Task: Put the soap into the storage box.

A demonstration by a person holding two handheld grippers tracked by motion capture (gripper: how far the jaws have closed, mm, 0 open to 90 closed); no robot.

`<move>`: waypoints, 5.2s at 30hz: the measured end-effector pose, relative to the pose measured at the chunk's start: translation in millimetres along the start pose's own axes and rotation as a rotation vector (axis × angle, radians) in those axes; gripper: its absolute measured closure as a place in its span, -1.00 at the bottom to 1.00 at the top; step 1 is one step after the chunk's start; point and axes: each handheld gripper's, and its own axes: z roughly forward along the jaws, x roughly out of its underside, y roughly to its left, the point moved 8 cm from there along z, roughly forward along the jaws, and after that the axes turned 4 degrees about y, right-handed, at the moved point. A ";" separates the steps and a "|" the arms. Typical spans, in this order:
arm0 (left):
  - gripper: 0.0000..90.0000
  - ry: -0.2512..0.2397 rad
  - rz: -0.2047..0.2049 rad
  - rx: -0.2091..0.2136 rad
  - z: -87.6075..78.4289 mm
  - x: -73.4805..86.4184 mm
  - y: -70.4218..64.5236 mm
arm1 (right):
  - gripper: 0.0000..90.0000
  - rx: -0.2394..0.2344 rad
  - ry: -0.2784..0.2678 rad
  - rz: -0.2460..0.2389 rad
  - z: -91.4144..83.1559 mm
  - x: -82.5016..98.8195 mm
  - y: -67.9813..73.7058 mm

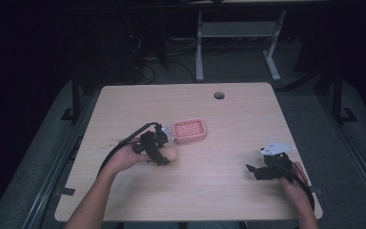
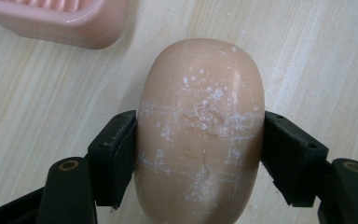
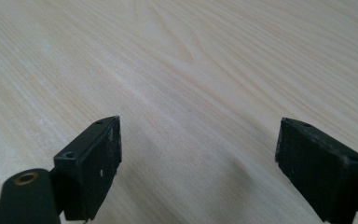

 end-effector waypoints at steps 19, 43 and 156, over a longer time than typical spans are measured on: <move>-0.31 -0.003 0.009 -0.005 -7.9 -13.9 9.7 | -0.69 -0.001 0.003 0.002 -0.1 -0.1 1.0; -0.31 0.020 0.033 -0.020 -12.6 -32.0 18.4 | -0.69 -0.005 -0.005 0.000 -0.2 -1.0 1.6; -0.31 0.125 0.009 -0.005 33.3 -116.2 81.6 | -0.69 -0.007 -0.036 0.035 -3.7 1.0 -8.0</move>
